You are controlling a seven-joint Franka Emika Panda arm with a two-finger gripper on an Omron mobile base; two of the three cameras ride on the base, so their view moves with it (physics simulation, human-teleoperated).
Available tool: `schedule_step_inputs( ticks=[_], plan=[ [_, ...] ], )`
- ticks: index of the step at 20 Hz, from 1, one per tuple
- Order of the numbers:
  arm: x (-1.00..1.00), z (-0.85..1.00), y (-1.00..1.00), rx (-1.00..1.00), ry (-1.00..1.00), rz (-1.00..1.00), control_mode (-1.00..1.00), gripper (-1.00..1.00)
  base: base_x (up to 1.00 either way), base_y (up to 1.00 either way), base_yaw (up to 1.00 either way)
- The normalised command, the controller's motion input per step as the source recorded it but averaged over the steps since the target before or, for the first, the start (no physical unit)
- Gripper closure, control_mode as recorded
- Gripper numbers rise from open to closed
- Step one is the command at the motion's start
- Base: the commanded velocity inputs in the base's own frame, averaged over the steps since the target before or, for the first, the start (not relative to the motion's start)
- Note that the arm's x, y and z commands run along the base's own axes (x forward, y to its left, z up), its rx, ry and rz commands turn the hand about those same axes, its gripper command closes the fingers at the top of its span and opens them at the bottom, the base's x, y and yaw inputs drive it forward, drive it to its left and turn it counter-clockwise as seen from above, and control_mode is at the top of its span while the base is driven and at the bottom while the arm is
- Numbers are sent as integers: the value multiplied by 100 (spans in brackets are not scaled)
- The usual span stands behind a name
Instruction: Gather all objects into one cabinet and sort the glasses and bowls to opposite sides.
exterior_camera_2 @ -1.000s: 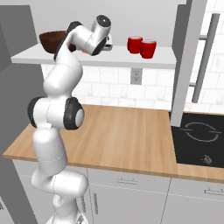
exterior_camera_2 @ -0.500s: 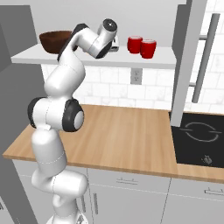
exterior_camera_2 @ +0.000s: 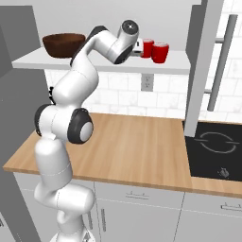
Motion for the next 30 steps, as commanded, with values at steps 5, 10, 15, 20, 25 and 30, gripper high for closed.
schedule_step_inputs(
  ticks=[5, 10, 15, 20, 25, 30],
  plan=[
    [0, 0, -13, 0, 0, -16, -100, 100, 0, 0, 0],
    [0, -1, -21, 0, 0, -13, -100, 100, 0, 0, 0],
    [0, -13, -24, 0, 0, -11, -100, 100, 0, 0, 0],
    [0, -18, -2, 0, 2, -7, -100, 100, 0, 0, 0],
    [0, -9, 0, 0, 3, -4, -100, 100, 0, 0, 0],
    [0, -5, 0, 0, 3, -3, -100, 100, 0, 0, 0]
  ],
)
